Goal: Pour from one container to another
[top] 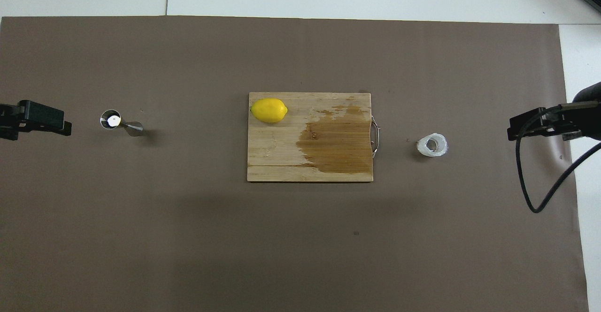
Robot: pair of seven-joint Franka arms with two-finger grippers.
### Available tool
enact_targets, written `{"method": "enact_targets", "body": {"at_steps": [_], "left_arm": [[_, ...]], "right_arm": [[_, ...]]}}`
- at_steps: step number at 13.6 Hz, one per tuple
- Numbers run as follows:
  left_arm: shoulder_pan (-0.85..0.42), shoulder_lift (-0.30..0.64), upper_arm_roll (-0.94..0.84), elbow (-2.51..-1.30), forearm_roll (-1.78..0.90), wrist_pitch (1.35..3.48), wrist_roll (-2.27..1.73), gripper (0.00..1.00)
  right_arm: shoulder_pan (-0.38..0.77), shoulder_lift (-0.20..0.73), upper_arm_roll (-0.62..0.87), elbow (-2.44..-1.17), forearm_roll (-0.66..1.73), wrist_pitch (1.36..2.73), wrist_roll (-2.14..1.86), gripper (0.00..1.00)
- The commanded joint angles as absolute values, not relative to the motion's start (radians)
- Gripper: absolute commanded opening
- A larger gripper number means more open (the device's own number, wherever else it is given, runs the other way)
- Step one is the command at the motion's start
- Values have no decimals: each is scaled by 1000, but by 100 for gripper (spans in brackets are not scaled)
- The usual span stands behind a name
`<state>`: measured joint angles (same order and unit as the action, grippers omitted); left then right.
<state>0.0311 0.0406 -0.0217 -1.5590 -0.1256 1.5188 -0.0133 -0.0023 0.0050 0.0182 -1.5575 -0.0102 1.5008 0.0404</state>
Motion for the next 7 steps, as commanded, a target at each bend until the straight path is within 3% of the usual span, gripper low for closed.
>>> {"method": "enact_targets", "body": {"at_steps": [1,7], "left_arm": [[60,185,-25,-1433,-159,1514,-40,100],[124,478,3,-1183,-284,1531,-298,100]], "right_arm": [[-8,-2,21,-1559,-8,1491,40,100],[-8,-2,21,-1559,-8,1491,40,100]]}}
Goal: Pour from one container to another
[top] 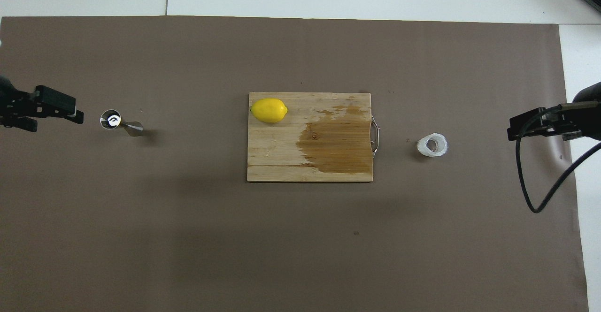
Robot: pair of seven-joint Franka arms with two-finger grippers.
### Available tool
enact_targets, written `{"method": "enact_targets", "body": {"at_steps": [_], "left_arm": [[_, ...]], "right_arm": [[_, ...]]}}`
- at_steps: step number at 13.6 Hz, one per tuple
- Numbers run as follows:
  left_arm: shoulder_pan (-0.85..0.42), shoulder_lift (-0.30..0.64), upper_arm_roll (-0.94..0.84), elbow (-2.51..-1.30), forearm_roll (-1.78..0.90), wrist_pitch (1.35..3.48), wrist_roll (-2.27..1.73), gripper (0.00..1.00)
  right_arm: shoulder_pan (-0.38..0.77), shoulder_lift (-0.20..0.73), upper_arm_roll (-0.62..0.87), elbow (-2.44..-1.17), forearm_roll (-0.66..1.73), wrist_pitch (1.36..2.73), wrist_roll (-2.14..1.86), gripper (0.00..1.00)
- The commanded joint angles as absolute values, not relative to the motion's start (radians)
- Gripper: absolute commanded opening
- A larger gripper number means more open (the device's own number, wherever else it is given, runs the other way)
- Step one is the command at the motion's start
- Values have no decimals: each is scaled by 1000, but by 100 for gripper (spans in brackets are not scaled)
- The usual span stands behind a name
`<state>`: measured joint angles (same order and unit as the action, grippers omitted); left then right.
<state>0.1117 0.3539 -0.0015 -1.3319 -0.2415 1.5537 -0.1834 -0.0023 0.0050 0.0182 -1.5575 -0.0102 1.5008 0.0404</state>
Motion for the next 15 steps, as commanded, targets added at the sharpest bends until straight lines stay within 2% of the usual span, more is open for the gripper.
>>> {"method": "enact_targets", "body": {"at_steps": [1,4,7,10,15], "left_arm": [[147,523,2,-1139,-325,1539,-354,100],[199,618,-5,-1082,-388,1560,-492,100],[221,670,-14,-1075,-410,1621,-595,100],[216,666,-14,-1126,-423,1692,-626,100],[212,612,-6,-1291,-477,1824,-685,100]], "right_arm": [[-8,-2,21,-1560,-8,1491,40,100],[-8,-2,21,-1559,-8,1491,40,100],[-8,-2,21,-1559,-8,1491,40,100],[-8,-2,21,-1559,-8,1491,40,100],[-8,-2,21,-1559,-8,1491,40,100]]}}
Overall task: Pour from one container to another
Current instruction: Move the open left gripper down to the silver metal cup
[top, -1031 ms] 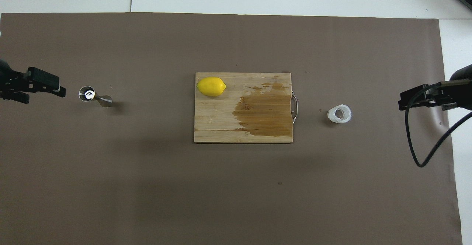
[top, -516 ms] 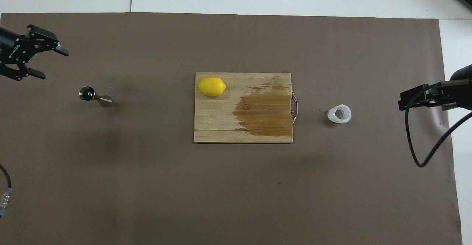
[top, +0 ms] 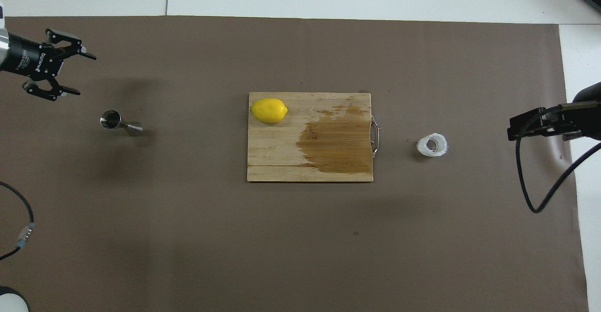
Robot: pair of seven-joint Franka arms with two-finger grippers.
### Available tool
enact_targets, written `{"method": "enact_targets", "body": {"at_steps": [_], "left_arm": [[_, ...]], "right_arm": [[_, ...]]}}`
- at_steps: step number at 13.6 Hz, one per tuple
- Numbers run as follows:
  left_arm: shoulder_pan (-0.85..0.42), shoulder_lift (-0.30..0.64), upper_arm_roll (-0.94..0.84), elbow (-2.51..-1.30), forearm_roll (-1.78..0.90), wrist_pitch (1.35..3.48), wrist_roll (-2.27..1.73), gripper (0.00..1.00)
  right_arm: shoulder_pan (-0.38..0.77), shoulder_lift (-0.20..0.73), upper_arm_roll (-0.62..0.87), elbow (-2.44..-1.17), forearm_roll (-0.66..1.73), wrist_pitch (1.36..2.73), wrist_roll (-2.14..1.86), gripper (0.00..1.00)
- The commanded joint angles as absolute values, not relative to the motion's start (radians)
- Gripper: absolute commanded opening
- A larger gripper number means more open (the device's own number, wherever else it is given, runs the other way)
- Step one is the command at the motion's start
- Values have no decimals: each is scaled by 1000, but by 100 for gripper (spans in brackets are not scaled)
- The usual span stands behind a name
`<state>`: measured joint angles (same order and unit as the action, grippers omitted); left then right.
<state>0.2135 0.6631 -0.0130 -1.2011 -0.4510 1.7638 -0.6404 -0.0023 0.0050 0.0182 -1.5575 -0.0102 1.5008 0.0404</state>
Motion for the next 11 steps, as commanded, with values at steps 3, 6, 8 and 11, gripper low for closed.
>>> {"method": "enact_targets", "body": {"at_steps": [3,6,8,11], "left_arm": [[222,568,-5,-1406,-547,1877,-799,100],[230,563,2,-1436,-606,1870,-881,100],[261,595,2,-1419,-639,1807,-905,100],[268,609,2,-1420,-663,1798,-907,100]], "right_arm": [[-8,-2,21,-1559,-8,1491,40,100],[-8,-2,21,-1559,-8,1491,40,100],[-8,-2,21,-1559,-8,1491,40,100],[-8,-2,21,-1559,-8,1491,40,100]]}}
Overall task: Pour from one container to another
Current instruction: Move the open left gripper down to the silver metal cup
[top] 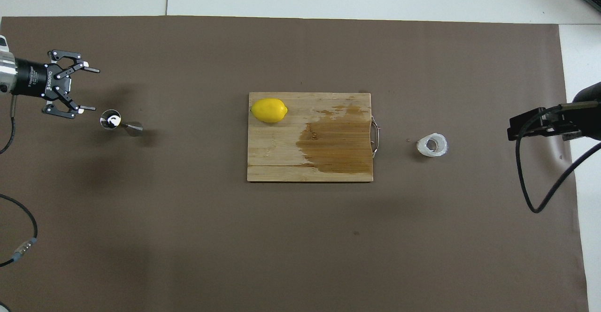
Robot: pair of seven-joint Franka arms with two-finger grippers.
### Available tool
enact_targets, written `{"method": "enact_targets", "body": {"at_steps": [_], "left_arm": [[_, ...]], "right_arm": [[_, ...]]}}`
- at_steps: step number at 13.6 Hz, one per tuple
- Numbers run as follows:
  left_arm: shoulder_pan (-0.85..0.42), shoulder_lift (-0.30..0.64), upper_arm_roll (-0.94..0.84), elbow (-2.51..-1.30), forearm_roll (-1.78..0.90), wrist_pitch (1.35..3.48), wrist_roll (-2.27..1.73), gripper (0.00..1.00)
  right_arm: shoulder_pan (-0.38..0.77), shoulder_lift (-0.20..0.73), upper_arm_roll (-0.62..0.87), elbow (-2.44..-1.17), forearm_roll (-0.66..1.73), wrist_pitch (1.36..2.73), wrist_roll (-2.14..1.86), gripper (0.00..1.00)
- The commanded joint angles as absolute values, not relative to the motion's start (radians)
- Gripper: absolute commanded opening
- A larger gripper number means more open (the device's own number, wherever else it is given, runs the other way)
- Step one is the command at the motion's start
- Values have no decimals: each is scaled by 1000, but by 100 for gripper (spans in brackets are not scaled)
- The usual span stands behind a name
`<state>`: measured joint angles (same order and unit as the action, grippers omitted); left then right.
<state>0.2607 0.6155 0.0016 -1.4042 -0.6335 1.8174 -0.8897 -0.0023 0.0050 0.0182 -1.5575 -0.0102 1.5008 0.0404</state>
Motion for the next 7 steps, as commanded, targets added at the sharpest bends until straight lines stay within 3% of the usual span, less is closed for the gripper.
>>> {"method": "enact_targets", "body": {"at_steps": [1,7], "left_arm": [[268,607,2,-1424,-666,1789,-905,100],[310,549,2,-1594,-744,1832,-896,100]], "right_arm": [[-8,-2,21,-1559,-8,1491,40,100],[-8,-2,21,-1559,-8,1491,40,100]]}}
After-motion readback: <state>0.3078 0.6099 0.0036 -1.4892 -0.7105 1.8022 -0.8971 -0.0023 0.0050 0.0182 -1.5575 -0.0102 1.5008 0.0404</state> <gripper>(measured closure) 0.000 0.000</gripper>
